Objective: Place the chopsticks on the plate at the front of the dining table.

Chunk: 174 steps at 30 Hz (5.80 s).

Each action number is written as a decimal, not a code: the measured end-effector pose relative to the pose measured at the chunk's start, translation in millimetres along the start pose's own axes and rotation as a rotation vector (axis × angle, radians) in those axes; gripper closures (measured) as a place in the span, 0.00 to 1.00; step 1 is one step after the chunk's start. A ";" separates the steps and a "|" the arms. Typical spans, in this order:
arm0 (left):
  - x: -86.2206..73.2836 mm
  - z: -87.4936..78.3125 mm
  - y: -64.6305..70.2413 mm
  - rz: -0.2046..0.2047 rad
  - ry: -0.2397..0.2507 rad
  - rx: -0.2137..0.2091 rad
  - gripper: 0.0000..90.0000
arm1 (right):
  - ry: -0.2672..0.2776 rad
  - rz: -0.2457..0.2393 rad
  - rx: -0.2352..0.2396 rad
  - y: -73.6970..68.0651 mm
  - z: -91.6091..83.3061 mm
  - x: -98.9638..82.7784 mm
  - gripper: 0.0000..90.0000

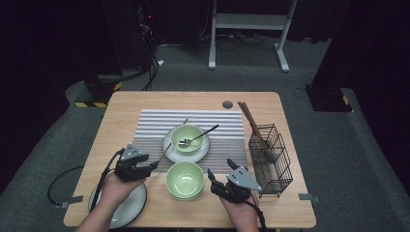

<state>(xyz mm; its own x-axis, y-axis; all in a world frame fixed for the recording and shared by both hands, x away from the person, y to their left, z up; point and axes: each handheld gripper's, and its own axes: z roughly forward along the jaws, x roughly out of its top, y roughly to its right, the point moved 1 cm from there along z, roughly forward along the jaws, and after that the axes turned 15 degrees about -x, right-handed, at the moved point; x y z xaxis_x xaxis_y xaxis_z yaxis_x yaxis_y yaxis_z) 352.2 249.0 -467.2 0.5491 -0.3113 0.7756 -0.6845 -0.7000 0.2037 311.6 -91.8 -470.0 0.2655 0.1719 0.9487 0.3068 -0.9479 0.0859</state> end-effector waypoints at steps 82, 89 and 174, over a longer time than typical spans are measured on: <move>-18.0 -8.7 4.6 0.064 0.090 -0.101 0.40 | 0.056 0.011 -0.169 39.0 -7.7 103.0 0.35; -17.0 -7.3 5.5 0.065 0.094 -0.103 0.40 | 0.059 0.012 -0.171 40.0 -4.6 110.0 0.35; -15.9 -10.6 0.4 0.054 0.109 -0.101 0.41 | -0.059 0.039 -0.326 96.3 83.2 124.9 0.71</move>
<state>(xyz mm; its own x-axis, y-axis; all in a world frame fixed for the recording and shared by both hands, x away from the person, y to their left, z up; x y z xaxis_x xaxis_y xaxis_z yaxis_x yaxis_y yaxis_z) 338.1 260.4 -473.2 0.4587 -0.2712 0.8462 -0.7595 -0.6140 0.2150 450.4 -139.3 -368.6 0.3265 0.1396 0.9348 -0.0108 -0.9884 0.1514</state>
